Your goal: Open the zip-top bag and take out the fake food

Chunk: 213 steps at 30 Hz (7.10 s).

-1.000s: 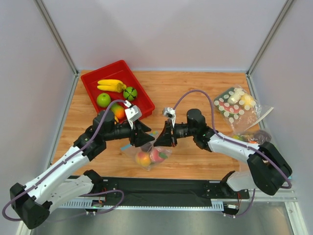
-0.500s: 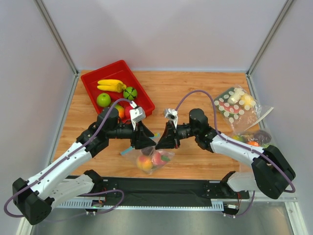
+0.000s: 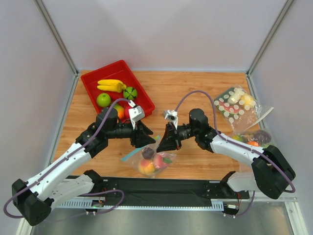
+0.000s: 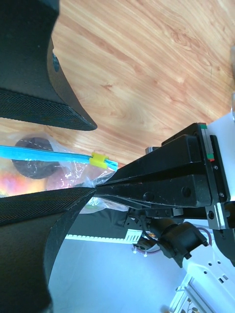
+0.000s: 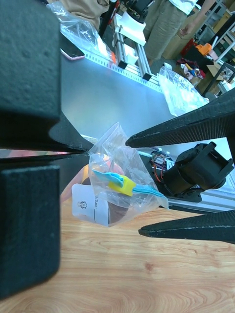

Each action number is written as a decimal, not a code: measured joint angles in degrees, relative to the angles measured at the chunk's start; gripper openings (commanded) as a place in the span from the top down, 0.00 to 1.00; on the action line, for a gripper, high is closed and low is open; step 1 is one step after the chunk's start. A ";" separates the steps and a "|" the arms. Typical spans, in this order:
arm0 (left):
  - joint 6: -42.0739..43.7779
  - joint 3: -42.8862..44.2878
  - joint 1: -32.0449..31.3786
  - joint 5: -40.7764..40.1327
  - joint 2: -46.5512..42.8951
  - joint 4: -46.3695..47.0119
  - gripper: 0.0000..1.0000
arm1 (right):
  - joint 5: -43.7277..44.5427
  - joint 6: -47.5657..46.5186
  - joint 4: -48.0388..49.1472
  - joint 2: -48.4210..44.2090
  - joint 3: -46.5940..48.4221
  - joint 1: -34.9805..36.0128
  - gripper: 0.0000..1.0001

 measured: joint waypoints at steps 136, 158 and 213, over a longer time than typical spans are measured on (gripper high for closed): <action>0.24 1.64 -1.57 1.09 3.48 -10.08 1.00 | 24.20 -8.92 -9.51 -13.79 -4.39 -7.34 1.00; 0.28 1.75 -2.08 0.39 3.96 -10.60 1.00 | 24.22 -7.13 -7.96 -11.76 -4.48 -16.68 1.00; -4.09 10.12 -15.89 -40.46 21.66 -10.40 1.00 | 47.84 3.13 -34.42 -18.21 -0.46 -18.75 0.34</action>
